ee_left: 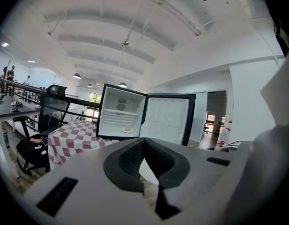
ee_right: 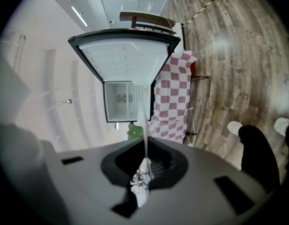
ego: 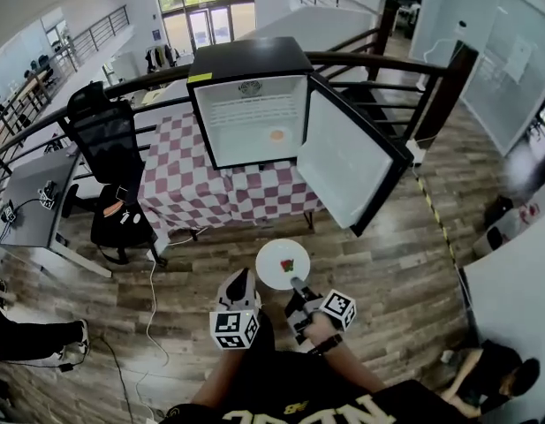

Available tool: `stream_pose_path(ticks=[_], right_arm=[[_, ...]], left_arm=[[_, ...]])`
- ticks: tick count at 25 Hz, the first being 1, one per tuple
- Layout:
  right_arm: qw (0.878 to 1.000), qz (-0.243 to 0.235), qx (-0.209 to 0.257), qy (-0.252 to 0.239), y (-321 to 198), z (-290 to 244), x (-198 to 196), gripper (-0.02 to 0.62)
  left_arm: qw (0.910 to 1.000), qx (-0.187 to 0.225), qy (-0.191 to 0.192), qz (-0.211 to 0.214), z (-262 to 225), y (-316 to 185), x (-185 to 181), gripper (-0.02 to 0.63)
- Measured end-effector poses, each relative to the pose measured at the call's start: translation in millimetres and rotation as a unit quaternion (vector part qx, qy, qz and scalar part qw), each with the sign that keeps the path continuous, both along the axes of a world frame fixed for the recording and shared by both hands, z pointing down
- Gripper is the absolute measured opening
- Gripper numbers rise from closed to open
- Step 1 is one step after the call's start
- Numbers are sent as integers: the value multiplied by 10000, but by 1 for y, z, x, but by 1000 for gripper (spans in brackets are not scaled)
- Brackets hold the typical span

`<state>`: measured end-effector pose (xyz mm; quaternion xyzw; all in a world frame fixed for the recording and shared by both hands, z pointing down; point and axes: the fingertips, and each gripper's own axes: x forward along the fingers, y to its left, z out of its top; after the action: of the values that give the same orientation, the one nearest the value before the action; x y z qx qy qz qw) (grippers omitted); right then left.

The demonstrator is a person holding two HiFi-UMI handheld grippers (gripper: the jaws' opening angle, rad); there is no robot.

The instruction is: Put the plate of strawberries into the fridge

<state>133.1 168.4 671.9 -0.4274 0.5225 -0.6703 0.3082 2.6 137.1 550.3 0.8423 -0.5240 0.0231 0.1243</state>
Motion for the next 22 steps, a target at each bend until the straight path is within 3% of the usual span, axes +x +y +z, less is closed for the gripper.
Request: stream_pose_path(ticks=[10,14,22], right_arm=[[9988,311,371,60,-134,-32,-22,29],[9982,269,544,-1,-185,-46,-45,29],[9984,369,414,58,-256,-32,-74,29]], left_arm=[[9988,424,-151,200,-29,-135,-28,17],[9991,376,-48,177,-28,-177,-47,17],[9993,244,124,238,-15,-244,-78,17]])
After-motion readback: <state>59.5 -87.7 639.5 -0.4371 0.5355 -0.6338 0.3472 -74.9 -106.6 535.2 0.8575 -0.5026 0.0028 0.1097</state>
